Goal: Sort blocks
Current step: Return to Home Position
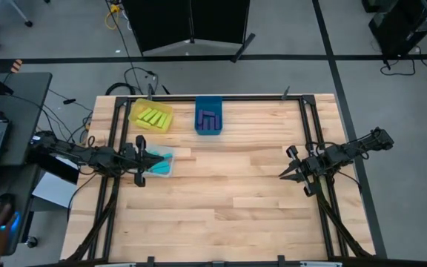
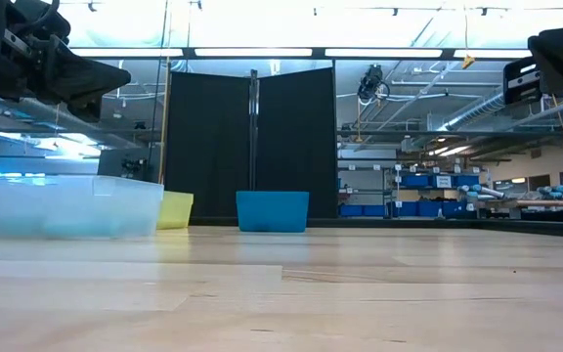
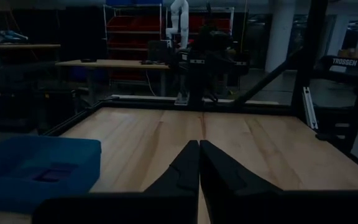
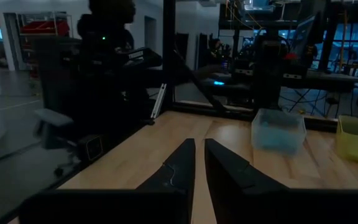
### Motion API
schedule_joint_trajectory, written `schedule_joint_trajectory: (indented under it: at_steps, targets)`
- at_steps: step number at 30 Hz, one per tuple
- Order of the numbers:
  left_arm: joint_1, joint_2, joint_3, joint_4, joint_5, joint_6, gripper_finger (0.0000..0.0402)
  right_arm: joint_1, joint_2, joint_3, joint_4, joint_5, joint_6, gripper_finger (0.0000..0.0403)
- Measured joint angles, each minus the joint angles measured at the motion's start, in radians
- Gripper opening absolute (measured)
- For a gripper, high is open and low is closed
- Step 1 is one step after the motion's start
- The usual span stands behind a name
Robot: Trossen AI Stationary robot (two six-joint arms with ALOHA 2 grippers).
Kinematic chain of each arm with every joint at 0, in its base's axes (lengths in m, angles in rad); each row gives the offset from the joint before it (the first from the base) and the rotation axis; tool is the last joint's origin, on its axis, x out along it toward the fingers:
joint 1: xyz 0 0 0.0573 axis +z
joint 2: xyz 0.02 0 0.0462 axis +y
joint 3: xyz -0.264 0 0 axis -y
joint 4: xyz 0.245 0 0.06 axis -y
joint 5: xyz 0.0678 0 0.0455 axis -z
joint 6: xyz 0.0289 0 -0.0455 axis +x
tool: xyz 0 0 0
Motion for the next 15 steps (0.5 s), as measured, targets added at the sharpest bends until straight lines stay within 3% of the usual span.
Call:
schedule_joint_trajectory:
  at_steps: [15]
  targets:
    - [0.000, 0.000, 0.000, 0.000, 0.000, 0.000, 0.0021, 0.000, 0.000, 0.000, 0.000, 0.000, 0.000, 0.0046]
